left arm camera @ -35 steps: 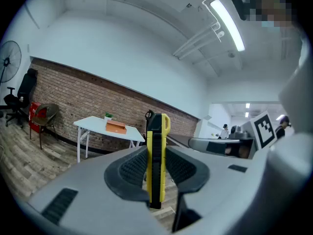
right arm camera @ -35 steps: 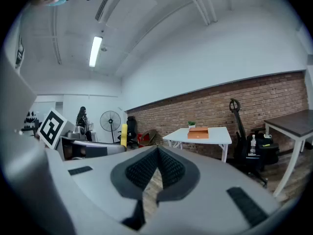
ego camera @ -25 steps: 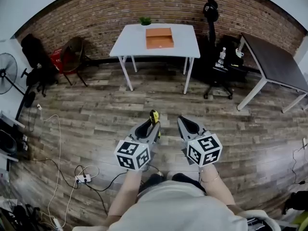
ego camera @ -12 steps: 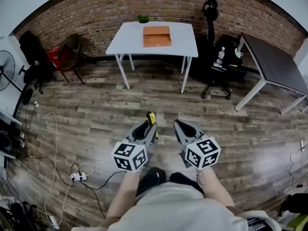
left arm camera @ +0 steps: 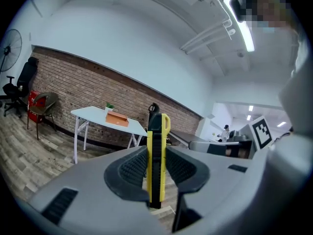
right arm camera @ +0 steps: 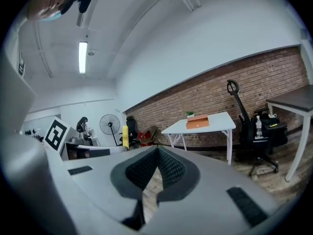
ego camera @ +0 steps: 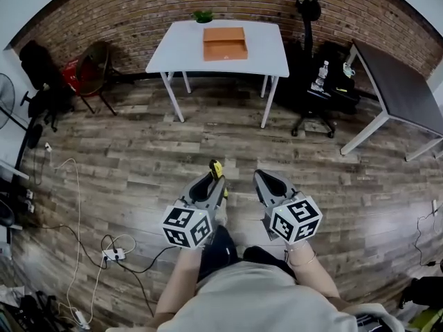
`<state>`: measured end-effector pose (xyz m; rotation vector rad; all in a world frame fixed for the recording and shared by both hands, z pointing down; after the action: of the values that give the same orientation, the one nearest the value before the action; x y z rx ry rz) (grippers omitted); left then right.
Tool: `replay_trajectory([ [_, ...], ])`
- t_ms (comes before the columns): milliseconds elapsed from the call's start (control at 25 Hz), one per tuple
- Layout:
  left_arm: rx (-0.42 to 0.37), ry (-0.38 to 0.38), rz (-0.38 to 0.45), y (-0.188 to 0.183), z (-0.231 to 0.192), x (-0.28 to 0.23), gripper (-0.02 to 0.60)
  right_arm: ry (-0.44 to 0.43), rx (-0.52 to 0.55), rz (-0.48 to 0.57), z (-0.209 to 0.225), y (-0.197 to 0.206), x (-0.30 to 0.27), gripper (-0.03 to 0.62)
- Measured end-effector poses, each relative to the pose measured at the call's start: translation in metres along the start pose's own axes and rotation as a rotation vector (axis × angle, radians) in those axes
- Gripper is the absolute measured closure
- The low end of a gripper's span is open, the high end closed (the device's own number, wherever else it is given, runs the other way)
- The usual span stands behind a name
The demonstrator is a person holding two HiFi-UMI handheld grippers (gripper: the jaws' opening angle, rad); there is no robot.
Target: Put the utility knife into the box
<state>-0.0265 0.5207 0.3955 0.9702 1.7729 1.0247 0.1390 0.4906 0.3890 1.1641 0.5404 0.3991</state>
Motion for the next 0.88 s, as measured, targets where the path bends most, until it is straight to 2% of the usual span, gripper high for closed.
replay_trajectory([
  [160, 0.018, -0.007, -0.023, -0.015, -0.045, -0.045, 0.472, -0.003, -0.004, -0.004, 0.028, -0.011, -0.056, 0.595],
  [560, -0.026, 0.058, -0.017, -0.115, -0.152, -0.156, 0.471, 0.012, 0.049, 0.023, 0.091, -0.093, -0.203, 0.595],
  [880, -0.035, 0.105, -0.027, -0.149, -0.198, -0.219, 0.472, 0.065, 0.044, 0.007, 0.133, -0.111, -0.265, 0.595],
])
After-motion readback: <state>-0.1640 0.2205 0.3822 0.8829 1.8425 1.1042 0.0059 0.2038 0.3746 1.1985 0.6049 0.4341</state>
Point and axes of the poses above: the fingertips, and each gripper's own axes: x backward along the fingers, z to its right, y out of its underside, the point moved 6 cm from there along x, backward along the fingers, and after that the axes turned 8 degrees about -y, right-handed, at the moved point
